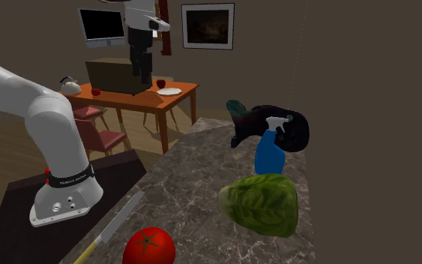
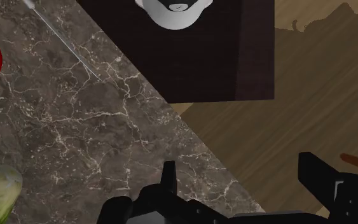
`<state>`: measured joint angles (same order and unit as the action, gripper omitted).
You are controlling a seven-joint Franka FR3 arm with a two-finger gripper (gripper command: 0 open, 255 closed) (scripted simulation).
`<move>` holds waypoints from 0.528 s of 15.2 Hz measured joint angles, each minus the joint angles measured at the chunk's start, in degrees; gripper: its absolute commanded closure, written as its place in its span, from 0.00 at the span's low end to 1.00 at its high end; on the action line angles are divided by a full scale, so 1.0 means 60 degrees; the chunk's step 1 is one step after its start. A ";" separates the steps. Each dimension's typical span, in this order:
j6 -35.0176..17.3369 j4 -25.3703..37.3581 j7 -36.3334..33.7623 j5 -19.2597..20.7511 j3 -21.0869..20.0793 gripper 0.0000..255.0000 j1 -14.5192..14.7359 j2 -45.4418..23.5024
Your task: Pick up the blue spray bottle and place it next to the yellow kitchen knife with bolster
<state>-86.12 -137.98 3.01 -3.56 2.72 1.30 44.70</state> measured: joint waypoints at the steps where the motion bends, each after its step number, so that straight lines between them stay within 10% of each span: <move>1: 0.0000 0.0000 0.0000 0.0000 0.0000 0.00 0.0000 0.0000; 8: -0.1318 0.0834 -0.0524 0.0225 0.0133 0.00 -0.0405 -0.2043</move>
<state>-94.02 -132.98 -0.14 -2.21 3.52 -1.13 32.44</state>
